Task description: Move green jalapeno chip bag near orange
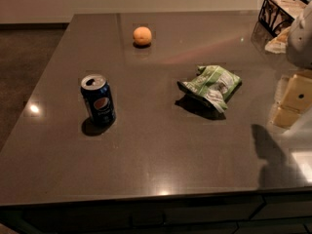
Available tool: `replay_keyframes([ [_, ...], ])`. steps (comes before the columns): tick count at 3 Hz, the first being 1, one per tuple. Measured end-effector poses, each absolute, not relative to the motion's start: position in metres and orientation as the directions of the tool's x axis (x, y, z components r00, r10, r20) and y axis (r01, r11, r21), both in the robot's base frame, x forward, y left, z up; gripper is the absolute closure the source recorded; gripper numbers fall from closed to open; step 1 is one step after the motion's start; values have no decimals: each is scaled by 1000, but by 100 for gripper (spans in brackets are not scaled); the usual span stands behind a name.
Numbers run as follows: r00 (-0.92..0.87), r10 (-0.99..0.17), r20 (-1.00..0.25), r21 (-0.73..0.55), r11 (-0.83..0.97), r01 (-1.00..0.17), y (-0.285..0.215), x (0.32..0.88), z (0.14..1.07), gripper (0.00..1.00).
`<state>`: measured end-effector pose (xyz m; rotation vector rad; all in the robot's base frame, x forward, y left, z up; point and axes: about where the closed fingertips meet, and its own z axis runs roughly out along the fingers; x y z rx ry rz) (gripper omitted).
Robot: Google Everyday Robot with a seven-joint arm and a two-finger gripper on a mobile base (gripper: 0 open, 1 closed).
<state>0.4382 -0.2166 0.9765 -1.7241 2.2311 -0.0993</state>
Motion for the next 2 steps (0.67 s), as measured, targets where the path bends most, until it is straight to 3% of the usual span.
replay_keyframes([
  [2, -280, -931, -233, -254, 336, -907, -210, 453, 972, 0],
])
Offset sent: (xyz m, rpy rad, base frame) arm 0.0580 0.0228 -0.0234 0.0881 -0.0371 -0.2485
